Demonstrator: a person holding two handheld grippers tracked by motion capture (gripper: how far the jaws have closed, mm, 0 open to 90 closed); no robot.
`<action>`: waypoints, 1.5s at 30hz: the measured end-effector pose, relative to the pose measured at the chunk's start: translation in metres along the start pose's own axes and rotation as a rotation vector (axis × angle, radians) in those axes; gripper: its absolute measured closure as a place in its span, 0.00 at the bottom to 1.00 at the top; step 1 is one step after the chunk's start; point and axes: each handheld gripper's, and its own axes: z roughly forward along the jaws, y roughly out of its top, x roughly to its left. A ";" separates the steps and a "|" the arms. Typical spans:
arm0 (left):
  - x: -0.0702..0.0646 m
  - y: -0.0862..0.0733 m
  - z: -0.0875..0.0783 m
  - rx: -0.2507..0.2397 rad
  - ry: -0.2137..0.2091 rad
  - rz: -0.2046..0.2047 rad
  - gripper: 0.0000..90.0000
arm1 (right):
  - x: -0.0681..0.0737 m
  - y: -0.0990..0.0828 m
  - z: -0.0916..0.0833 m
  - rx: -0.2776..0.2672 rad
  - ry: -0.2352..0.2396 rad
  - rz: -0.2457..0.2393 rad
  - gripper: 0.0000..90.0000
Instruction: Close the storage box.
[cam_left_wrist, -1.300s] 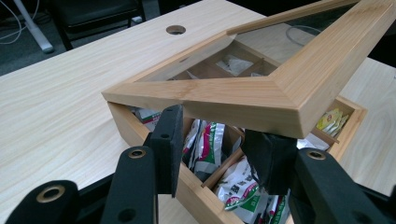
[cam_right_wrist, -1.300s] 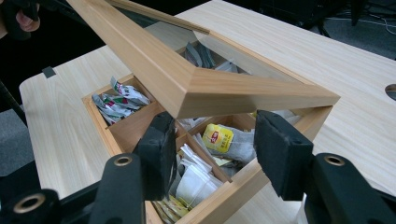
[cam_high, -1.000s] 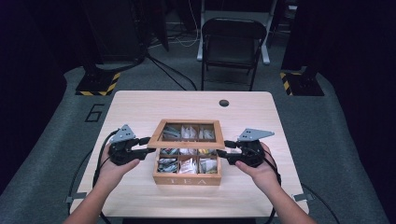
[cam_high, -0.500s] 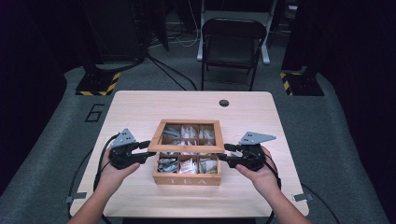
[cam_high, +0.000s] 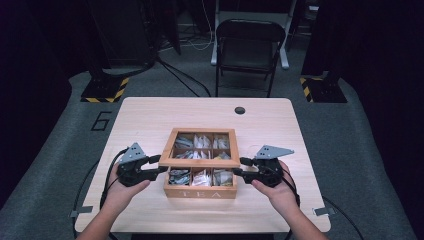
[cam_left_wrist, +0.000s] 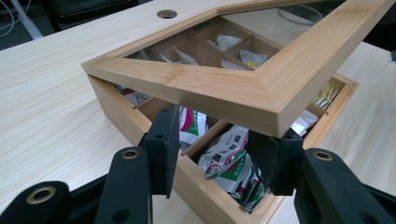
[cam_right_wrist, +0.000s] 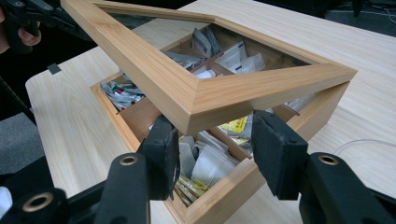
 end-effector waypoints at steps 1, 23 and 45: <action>-0.001 -0.001 -0.001 -0.002 -0.003 -0.002 0.60 | 0.000 -0.001 0.000 0.001 0.000 -0.005 0.57; -0.010 -0.019 -0.005 -0.001 -0.022 0.001 0.60 | 0.007 -0.020 0.005 0.005 -0.023 -0.025 0.57; -0.020 -0.050 0.007 0.030 -0.048 -0.013 0.61 | 0.012 -0.050 0.018 0.068 -0.014 -0.029 0.57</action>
